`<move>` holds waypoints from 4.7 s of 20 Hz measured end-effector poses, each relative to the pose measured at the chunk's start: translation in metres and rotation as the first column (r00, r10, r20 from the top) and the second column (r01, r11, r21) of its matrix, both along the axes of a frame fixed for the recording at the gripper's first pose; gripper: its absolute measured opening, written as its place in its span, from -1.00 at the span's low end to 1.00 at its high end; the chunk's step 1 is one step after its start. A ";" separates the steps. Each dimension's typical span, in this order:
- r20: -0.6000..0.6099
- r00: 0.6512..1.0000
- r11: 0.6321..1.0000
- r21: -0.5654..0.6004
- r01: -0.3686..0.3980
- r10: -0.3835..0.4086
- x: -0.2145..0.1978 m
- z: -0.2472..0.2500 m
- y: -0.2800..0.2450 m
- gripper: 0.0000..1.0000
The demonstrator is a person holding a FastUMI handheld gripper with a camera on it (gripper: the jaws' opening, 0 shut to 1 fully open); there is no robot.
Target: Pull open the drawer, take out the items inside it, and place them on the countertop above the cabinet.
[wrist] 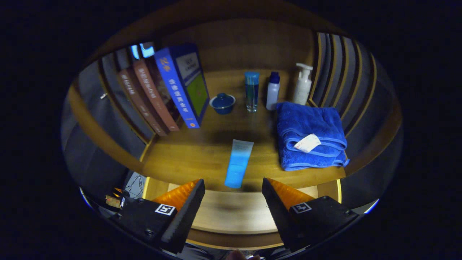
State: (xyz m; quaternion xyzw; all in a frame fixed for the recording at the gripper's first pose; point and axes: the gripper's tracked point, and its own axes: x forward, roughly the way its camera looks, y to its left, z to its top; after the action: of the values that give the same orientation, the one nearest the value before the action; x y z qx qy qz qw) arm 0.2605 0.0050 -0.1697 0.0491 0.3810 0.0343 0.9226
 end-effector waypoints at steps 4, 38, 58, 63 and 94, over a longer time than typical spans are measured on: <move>0.209 0.978 0.999 0.045 -0.012 0.003 -0.045 0.032 0.007 1.00; 0.466 0.880 0.989 -0.052 0.137 -0.097 -0.178 -0.139 0.001 0.98; 0.474 0.876 0.986 -0.077 0.145 -0.092 -0.051 -0.145 -0.001 0.96; 0.472 0.877 0.986 -0.087 0.145 -0.087 -0.034 -0.147 0.000 0.97; 0.685 0.724 0.996 0.074 0.040 -0.080 -0.210 0.136 0.001 0.98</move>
State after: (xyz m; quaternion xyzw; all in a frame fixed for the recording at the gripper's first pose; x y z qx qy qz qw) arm 0.0509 0.0060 -0.0340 0.0702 0.0097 0.0305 0.9970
